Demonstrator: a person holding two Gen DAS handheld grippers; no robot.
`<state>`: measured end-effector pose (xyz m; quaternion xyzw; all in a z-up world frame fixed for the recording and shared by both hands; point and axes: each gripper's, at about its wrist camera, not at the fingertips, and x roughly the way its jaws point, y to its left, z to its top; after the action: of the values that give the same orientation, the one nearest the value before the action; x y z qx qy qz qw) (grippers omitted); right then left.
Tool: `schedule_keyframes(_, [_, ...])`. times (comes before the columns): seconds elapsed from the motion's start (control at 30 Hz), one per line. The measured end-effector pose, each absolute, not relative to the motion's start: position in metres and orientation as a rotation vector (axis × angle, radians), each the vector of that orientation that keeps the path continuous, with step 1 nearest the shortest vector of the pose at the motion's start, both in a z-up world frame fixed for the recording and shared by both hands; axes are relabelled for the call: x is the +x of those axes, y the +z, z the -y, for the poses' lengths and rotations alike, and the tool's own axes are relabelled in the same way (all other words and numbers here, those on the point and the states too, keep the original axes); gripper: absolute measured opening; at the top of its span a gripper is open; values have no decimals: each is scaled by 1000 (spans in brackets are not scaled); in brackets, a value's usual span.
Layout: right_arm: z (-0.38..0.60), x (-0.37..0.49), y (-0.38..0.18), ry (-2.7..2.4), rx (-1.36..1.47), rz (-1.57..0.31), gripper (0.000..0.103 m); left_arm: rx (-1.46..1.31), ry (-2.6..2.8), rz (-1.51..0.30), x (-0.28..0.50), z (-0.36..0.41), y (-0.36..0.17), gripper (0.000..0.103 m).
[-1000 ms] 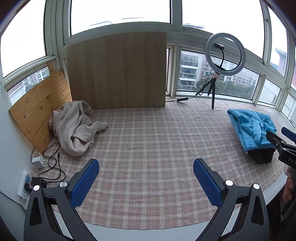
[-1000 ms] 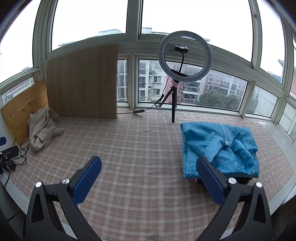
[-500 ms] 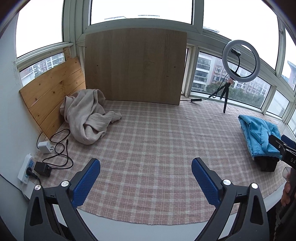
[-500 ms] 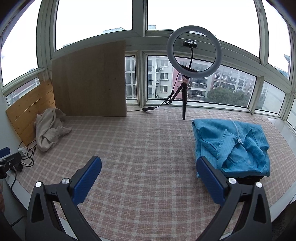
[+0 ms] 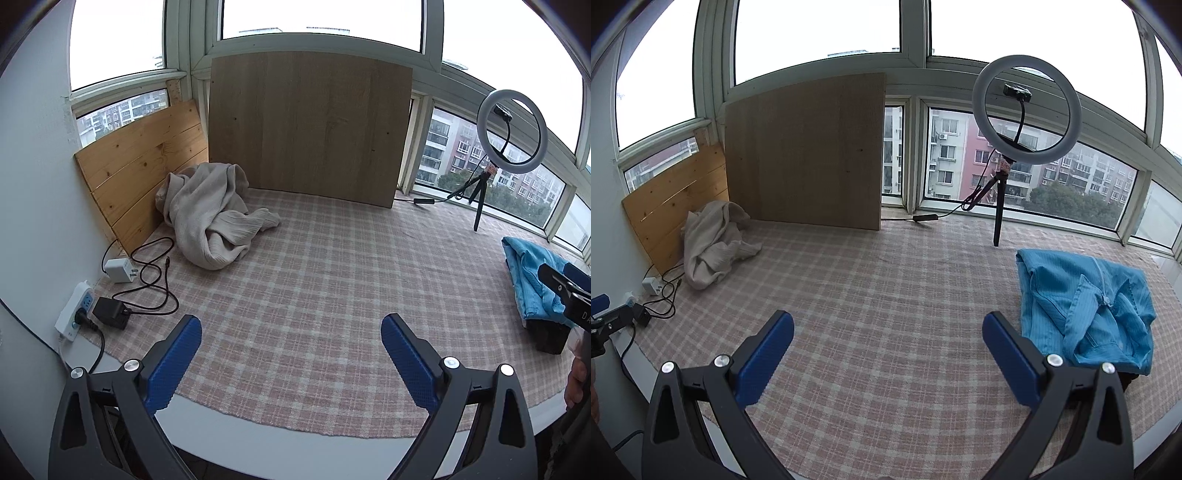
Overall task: Fold clothes
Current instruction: 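Move both tools toward the crumpled cream sweater by the wooden board, then grasp the cream sweater with the right tool and lift it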
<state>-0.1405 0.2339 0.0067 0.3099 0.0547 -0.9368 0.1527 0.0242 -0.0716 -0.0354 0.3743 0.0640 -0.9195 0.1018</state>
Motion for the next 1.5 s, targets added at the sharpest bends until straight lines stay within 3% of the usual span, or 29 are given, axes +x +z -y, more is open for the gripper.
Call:
schedule_keyframes(0.5, [-211,-141,3,-2632,864,-249,103,1086,-2661,-208,34,90,-30,99])
schedule_keyframes(0.9, [-180,-163,12,-2491,805,-168,103,967,-2538,-244,44,155,-2,99])
schedule_keyframes(1.27, [-54,-183,32,-2406,666,-204,103,857,-2527,-242,36,237,14,99])
schedule_keyframes(1.5, [69,-211,4,-2321,719,-294,100,881,-2552,-265,26,290,-2,99])
